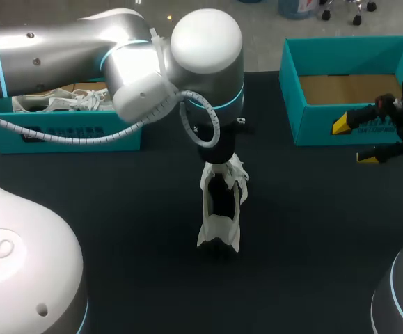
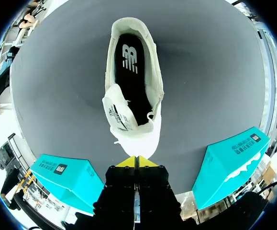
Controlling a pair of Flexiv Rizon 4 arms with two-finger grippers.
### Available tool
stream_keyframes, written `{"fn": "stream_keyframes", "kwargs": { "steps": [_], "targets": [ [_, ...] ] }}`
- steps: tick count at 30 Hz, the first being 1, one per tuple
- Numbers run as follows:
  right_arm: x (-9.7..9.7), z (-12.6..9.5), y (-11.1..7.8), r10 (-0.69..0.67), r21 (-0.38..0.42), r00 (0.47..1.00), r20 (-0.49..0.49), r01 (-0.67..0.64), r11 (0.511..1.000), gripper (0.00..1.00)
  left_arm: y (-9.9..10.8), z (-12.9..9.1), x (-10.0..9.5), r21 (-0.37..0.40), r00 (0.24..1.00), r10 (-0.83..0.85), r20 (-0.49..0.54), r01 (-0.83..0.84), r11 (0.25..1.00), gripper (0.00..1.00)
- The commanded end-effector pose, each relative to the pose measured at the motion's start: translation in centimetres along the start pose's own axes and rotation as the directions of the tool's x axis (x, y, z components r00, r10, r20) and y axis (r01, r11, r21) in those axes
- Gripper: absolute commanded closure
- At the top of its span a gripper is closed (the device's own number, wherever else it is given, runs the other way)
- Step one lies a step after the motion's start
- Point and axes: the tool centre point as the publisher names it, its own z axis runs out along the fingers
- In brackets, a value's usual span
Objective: Take the shoe out of the shoebox, open the shoe tongue, remove and reinsert the insole, then place the shoe into the shoebox
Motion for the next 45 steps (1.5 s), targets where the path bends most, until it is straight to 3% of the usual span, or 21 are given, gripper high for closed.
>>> {"fn": "stream_keyframes", "kwargs": {
  "steps": [1,14,26,33,39,45],
  "targets": [
    [0.0,0.0,0.0,0.002,-0.001,1.000,0.003,-0.002,1.000,0.00,-0.6,1.2,0.7,0.022,1.000,-0.007,0.004,0.007,1.000,1.00],
    [0.0,0.0,0.0,0.002,-0.001,1.000,0.003,-0.002,1.000,0.00,-3.1,2.8,1.9,0.078,0.999,-0.032,-0.003,0.033,0.996,1.00],
    [0.0,0.0,0.0,0.002,-0.001,1.000,0.003,-0.002,1.000,0.00,-5.1,1.8,2.1,0.095,1.000,-0.021,-0.007,0.022,0.995,1.00],
    [0.0,0.0,0.0,0.002,-0.001,1.000,0.003,-0.002,1.000,0.00,-4.0,-0.7,1.8,0.040,1.000,-0.018,-0.009,0.018,0.999,1.00],
    [0.0,0.0,0.0,0.002,-0.001,1.000,0.003,-0.002,1.000,0.00,-1.8,-0.3,0.2,0.013,0.999,-0.017,0.036,0.017,1.000,1.00],
    [0.0,0.0,0.0,0.002,-0.001,1.000,0.003,-0.002,1.000,0.00,-1.6,0.7,-1.0,0.027,0.998,0.002,0.058,-0.004,1.000,1.00]
  ]
}}
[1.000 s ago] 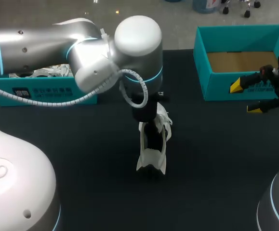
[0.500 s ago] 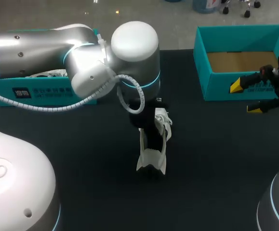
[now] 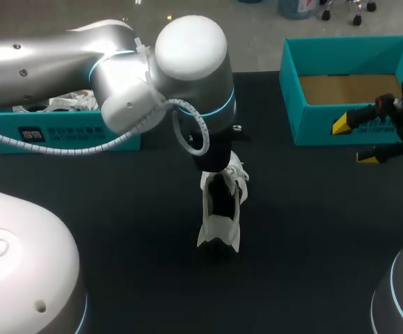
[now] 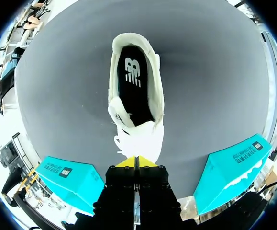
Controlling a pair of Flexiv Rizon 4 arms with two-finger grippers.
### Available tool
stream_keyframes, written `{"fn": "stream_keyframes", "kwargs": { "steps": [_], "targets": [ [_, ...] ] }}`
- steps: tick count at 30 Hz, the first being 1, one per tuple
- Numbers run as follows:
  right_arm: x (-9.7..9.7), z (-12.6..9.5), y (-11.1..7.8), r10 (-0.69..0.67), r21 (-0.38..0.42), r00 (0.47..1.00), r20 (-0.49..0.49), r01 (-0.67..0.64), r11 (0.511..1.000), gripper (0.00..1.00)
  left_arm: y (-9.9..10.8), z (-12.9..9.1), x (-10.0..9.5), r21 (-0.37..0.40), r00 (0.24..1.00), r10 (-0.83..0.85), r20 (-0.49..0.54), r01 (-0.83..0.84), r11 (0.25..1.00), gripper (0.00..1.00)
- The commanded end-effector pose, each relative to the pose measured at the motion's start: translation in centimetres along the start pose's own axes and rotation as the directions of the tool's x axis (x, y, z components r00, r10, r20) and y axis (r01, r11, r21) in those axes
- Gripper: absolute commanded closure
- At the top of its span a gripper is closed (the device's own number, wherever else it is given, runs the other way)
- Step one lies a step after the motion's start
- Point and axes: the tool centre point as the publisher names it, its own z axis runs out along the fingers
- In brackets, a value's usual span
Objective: Take the shoe out of the shoebox, open the shoe tongue, remove and reinsert the insole, then place the shoe into the shoebox
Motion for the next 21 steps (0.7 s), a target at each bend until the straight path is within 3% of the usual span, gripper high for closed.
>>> {"fn": "stream_keyframes", "kwargs": {
  "steps": [1,21],
  "targets": [
    [0.0,0.0,0.0,0.002,-0.001,1.000,0.003,-0.002,1.000,0.00,0.1,1.4,-0.7,0.018,1.000,0.013,0.001,-0.013,1.000,1.00],
    [0.0,0.0,0.0,0.002,-0.001,1.000,0.003,-0.002,1.000,0.00,-6.0,2.2,1.8,0.123,0.998,-0.013,-0.069,0.022,0.992,1.00]
  ]
}}
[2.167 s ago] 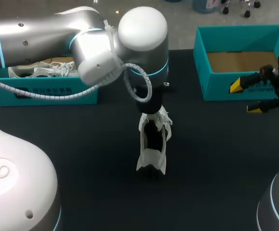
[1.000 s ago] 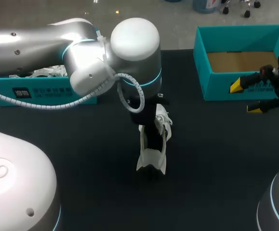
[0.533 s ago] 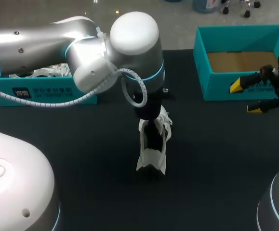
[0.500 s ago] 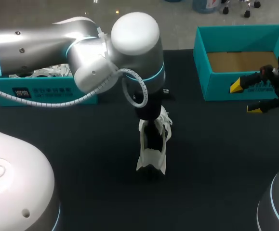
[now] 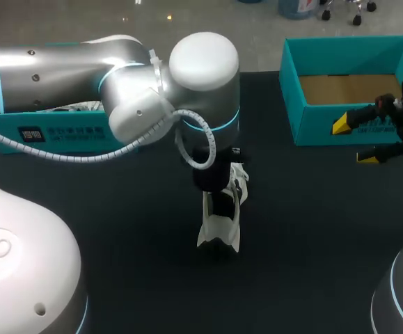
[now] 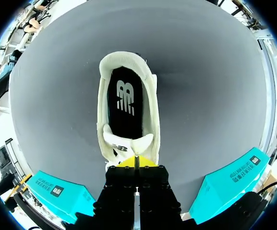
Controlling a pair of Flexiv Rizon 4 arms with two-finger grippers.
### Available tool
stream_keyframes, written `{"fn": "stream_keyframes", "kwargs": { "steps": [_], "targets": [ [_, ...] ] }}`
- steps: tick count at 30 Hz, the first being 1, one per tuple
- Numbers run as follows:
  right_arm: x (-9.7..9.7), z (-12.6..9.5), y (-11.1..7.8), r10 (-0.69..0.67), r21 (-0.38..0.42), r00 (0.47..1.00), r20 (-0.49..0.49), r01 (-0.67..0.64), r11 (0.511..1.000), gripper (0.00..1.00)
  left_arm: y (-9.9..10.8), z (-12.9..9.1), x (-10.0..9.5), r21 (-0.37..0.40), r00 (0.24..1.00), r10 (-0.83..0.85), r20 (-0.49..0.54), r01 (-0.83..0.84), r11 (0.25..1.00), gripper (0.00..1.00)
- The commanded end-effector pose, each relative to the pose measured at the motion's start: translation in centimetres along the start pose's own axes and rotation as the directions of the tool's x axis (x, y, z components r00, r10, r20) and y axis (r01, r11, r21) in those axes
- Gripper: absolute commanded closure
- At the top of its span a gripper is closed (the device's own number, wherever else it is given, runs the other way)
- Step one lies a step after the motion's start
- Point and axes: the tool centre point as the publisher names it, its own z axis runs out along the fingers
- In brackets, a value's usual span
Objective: Take the shoe out of the shoebox, open the shoe tongue, remove and reinsert the insole, then place the shoe into the shoebox
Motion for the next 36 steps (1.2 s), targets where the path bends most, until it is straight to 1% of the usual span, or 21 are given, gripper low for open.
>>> {"fn": "stream_keyframes", "kwargs": {
  "steps": [1,8,11,12,13,14,16,36],
  "targets": [
    [0.0,0.0,0.0,0.002,-0.001,1.000,0.003,-0.002,1.000,0.00,-0.8,-0.1,0.6,0.003,1.000,-0.002,-0.008,0.002,1.000,1.00],
    [0.0,0.0,0.0,0.002,-0.001,1.000,0.003,-0.002,1.000,0.00,-0.7,-1.6,0.2,-0.005,0.997,-0.073,-0.008,0.073,0.997,1.00],
    [0.0,0.0,0.0,0.002,-0.001,1.000,0.003,-0.002,1.000,0.00,-0.9,-1.8,-0.1,-0.004,0.987,-0.158,-0.023,0.158,0.987,1.00],
    [0.0,0.0,0.0,0.002,-0.001,1.000,0.003,-0.002,1.000,0.00,-0.9,-1.8,-0.1,-0.018,0.976,-0.212,-0.050,0.211,0.977,1.00],
    [0.0,0.0,0.0,0.002,-0.001,1.000,0.003,-0.002,1.000,0.00,-0.8,-1.8,-0.1,-0.011,0.955,-0.296,-0.039,0.295,0.955,1.00],
    [0.0,0.0,0.0,0.002,-0.001,1.000,0.003,-0.002,1.000,0.00,-0.7,-1.9,0.1,0.016,0.935,-0.355,-0.011,0.355,0.935,1.00],
    [0.0,0.0,0.0,0.002,-0.001,1.000,0.003,-0.002,1.000,0.00,-0.8,-1.8,0.2,0.013,0.866,-0.498,0.028,0.498,0.867,1.00],
    [0.0,0.0,0.0,0.002,-0.001,1.000,0.003,-0.002,1.000,0.00,-0.8,-1.8,0.2,0.013,0.866,-0.498,0.028,0.498,0.867,1.00]
  ]
}}
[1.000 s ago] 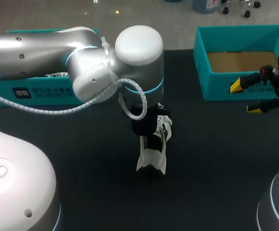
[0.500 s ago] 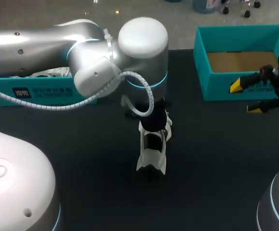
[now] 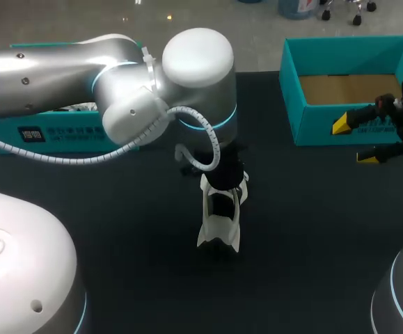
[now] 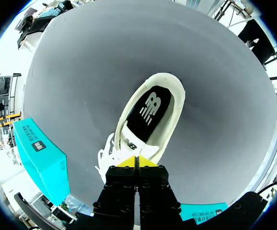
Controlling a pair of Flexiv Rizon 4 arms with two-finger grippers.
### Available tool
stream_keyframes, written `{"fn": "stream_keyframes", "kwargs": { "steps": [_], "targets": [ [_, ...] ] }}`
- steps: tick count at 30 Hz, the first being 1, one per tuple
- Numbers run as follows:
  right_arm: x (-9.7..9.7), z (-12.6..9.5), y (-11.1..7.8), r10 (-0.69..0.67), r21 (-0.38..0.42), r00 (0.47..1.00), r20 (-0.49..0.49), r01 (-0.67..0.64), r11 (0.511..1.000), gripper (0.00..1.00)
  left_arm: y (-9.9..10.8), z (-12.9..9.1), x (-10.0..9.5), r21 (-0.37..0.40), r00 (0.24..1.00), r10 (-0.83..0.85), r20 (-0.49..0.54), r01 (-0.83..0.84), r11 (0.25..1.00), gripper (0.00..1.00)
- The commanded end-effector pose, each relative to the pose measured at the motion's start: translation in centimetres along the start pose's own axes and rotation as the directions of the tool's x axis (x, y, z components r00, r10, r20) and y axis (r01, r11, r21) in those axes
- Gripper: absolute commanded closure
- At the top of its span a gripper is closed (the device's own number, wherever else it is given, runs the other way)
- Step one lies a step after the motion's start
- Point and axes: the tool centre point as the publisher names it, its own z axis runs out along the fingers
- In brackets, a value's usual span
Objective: Take the shoe out of the shoebox, open the shoe tongue, remove and reinsert the insole, then place the shoe into the shoebox
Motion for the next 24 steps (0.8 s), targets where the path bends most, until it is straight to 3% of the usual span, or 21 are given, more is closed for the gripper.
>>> {"fn": "stream_keyframes", "kwargs": {
  "steps": [1,2,4,5,7,21,22,24],
  "targets": [
    [0.0,0.0,0.0,0.002,-0.001,1.000,0.003,-0.002,1.000,0.00,-0.3,-0.2,0.1,-0.026,0.994,-0.111,-0.007,0.111,0.993,1.00],
    [0.0,0.0,0.0,0.002,-0.001,1.000,0.003,-0.002,1.000,0.00,-0.7,-0.5,0.4,0.017,0.981,-0.191,0.033,0.190,0.982,1.00],
    [0.0,0.0,0.0,0.002,-0.001,1.000,0.003,-0.002,1.000,0.00,-1.2,-0.9,1.0,-0.025,0.884,-0.468,-0.010,0.467,0.884,1.00],
    [0.0,0.0,0.0,0.002,-0.001,1.000,0.003,-0.002,1.000,0.00,-1.5,-1.1,1.4,-0.006,0.820,-0.572,-0.006,0.572,0.820,1.00],
    [0.0,0.0,0.0,0.002,-0.001,1.000,0.003,-0.002,1.000,0.00,-2.4,-0.9,2.0,-0.088,0.671,-0.740,-0.048,0.735,0.673,1.00],
    [0.0,0.0,0.0,0.002,-0.001,1.000,0.003,-0.002,1.000,0.00,-2.4,-0.9,2.0,-0.088,0.671,-0.740,-0.048,0.735,0.673,1.00],
    [0.0,0.0,0.0,0.002,-0.001,1.000,0.003,-0.002,1.000,0.00,-2.8,-1.0,2.1,-0.087,0.645,-0.762,-0.052,0.757,0.647,1.00],
    [0.0,0.0,0.0,0.002,-0.001,1.000,0.003,-0.002,1.000,0.00,-3.6,-1.4,2.2,-0.030,0.642,-0.759,-0.107,0.761,0.648,1.00]
  ]
}}
